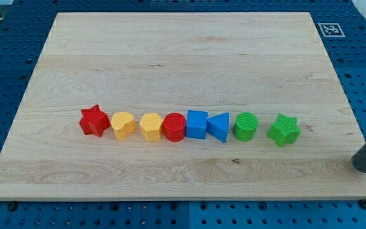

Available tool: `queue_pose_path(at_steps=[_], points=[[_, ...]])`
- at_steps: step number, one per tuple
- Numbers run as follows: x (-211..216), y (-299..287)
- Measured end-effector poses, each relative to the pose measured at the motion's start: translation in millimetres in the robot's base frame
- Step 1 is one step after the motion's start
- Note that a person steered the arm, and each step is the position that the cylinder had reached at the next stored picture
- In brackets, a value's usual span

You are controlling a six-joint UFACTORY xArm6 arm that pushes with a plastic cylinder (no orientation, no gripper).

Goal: Push the blue triangle towards the top of the green star

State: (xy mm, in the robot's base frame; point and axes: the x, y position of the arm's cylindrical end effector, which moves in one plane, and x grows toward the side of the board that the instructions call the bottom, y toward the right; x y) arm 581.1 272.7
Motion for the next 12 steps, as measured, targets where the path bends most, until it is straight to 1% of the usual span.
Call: queue_pose_path(at_steps=[1,4,5,6,7,8,9,10,11,12], points=[[0,-7],[-5,-148],[-16,-175],[-16,-176],[-19,-194],[-24,-228],[-41,-243],[-80,-240],[-99,-221],[-98,-192]])
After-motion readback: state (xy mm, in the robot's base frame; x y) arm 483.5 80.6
